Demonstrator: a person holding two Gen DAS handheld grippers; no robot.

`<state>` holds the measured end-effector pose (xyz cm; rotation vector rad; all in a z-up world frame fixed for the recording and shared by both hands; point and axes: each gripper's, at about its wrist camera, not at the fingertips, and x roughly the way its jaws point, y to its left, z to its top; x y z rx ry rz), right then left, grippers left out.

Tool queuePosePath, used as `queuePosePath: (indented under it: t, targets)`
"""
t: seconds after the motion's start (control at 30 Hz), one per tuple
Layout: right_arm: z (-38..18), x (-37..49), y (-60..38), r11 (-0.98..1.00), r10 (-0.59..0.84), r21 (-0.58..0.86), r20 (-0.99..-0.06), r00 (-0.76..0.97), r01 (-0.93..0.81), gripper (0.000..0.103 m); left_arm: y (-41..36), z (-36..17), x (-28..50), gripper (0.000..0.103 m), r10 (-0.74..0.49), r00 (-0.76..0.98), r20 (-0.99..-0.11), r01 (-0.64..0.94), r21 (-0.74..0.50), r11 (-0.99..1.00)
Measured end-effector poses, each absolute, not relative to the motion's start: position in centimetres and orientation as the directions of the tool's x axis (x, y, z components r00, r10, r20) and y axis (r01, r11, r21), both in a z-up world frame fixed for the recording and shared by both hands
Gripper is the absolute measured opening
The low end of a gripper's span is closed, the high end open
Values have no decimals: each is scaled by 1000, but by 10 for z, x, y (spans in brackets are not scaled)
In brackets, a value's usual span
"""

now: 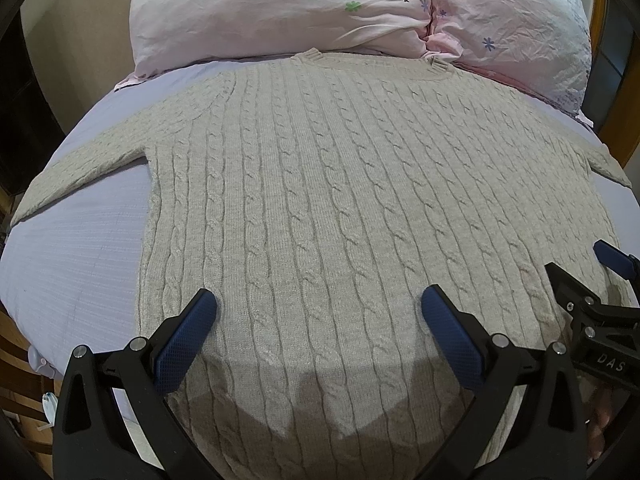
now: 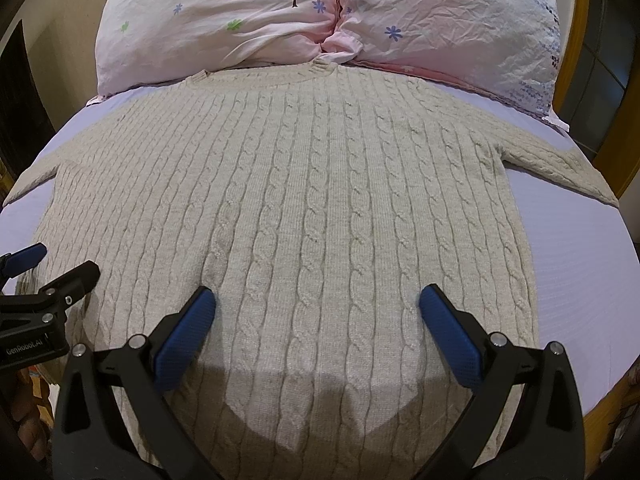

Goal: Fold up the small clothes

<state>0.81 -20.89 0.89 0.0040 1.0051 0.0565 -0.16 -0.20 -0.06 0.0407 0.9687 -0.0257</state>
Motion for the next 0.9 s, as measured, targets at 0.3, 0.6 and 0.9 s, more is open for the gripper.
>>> queuePosePath:
  t: [0.3,0.6,0.9]
  targets:
    - [9,9,-207,998,50,29,-849,526,-48,101,-2,-1,-2,102,-2,566,-824,38,23,999]
    - [9,10,-210,995,88,43,-832,548,-94,101,-2,-2,-3,102,-3,566,-825,41,24,999]
    - [40,28,-413,851,41,398,-703,710,344,92,32,12,2,102,-185,644,-742,72,-182,981]
